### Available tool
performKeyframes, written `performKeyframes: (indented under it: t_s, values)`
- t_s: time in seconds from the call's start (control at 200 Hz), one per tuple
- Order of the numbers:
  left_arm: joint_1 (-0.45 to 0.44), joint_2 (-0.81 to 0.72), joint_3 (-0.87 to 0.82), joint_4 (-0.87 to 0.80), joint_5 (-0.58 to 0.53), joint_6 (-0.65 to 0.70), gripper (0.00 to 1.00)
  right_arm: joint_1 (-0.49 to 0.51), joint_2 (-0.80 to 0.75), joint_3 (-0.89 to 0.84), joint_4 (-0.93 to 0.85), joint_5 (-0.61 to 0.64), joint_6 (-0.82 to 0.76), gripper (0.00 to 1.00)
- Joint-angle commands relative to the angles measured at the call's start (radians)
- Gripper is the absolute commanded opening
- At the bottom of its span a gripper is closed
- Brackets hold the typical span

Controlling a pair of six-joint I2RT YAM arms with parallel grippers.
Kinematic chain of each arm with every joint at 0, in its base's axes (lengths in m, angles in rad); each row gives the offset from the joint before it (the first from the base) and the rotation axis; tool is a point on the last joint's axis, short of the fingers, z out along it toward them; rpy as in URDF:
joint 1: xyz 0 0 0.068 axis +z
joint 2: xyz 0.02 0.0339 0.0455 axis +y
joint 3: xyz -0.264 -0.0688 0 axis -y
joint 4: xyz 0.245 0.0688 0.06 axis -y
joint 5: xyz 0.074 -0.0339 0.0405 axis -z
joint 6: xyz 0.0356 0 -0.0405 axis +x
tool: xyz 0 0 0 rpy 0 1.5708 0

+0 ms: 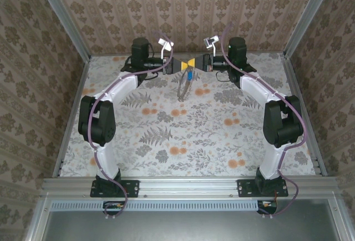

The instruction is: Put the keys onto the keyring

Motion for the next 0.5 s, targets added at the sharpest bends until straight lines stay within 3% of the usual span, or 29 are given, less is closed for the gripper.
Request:
performKeyframes:
  t_s: [0.0, 0.165, 0.325, 0.495]
  values:
    - [-0.001, 0.000, 0.030, 0.035, 0.019, -0.006, 0.26, 0.003, -0.001, 0.002, 0.038, -0.020, -0.001, 0.00]
    - [0.000, -0.004, 0.026, 0.050, 0.023, -0.015, 0.22, 0.003, 0.000, 0.003, 0.037, -0.018, -0.002, 0.00]
    - [-0.001, -0.008, 0.025, 0.057, 0.018, -0.018, 0.26, 0.004, 0.000, 0.003, 0.035, -0.018, -0.004, 0.00]
    - [0.000, -0.010, 0.024, 0.061, 0.018, -0.019, 0.25, 0.003, 0.000, 0.003, 0.033, -0.017, -0.005, 0.00]
